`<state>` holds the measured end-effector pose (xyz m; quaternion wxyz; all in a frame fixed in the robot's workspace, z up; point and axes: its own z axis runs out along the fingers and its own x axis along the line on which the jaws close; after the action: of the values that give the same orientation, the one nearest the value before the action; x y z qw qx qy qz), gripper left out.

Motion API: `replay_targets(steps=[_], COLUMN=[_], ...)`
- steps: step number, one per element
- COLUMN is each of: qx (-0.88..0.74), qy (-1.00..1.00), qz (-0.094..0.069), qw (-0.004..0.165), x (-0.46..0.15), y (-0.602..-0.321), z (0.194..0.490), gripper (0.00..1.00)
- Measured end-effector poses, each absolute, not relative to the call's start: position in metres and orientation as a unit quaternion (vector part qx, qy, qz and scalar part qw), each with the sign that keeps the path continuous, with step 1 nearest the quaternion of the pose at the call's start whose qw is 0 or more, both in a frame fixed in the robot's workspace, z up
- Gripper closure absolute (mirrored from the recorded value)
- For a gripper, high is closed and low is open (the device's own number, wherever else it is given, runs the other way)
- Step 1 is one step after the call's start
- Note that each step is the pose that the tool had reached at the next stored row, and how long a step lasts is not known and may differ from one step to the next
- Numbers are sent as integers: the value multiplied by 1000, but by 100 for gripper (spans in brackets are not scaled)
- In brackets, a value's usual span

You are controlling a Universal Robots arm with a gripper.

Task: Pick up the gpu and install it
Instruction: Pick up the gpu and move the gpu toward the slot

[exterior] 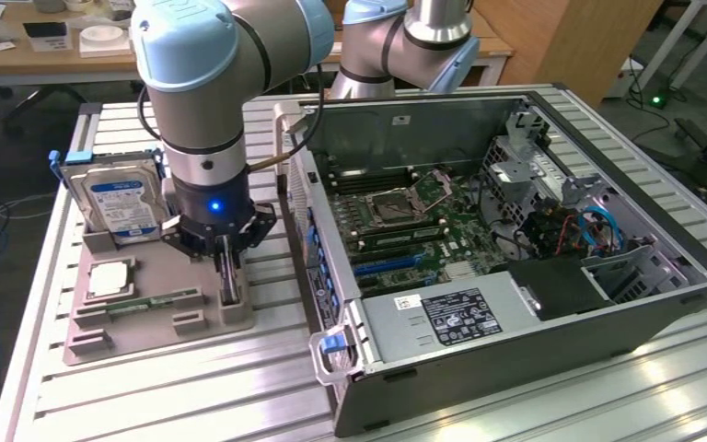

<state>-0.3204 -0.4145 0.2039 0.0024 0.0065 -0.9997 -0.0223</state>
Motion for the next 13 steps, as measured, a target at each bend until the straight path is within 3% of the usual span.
replay_targets(steps=[13], qx=[7], qy=[-1000], qz=[-24], qw=[2], x=[-320], y=[-414], z=[218], gripper=[72])
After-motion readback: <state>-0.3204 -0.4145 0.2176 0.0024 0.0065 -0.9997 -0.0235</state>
